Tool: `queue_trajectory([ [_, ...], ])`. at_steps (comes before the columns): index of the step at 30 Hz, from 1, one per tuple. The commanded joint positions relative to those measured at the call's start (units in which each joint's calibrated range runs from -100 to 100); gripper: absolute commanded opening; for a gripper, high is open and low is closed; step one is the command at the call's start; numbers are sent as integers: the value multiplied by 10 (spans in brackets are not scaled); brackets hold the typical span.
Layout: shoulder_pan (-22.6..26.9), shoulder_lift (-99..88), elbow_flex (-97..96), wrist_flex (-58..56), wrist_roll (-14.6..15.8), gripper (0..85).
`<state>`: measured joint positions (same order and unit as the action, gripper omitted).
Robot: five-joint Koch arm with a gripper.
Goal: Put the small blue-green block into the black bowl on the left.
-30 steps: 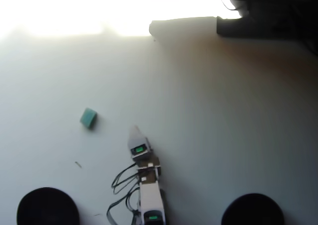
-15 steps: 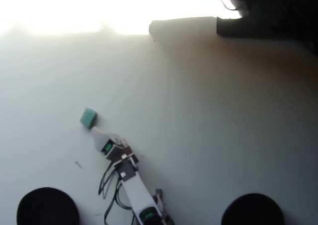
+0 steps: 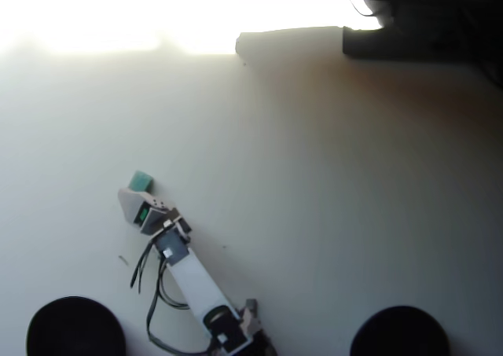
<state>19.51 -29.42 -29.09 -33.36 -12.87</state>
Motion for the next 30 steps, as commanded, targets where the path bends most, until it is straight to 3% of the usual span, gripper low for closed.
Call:
queue_trajectory([
  [1, 1, 7, 38, -7, 0, 436],
  [17, 9, 191, 181, -17, -4, 434],
  [30, -6, 218, 137, -13, -28, 419],
])
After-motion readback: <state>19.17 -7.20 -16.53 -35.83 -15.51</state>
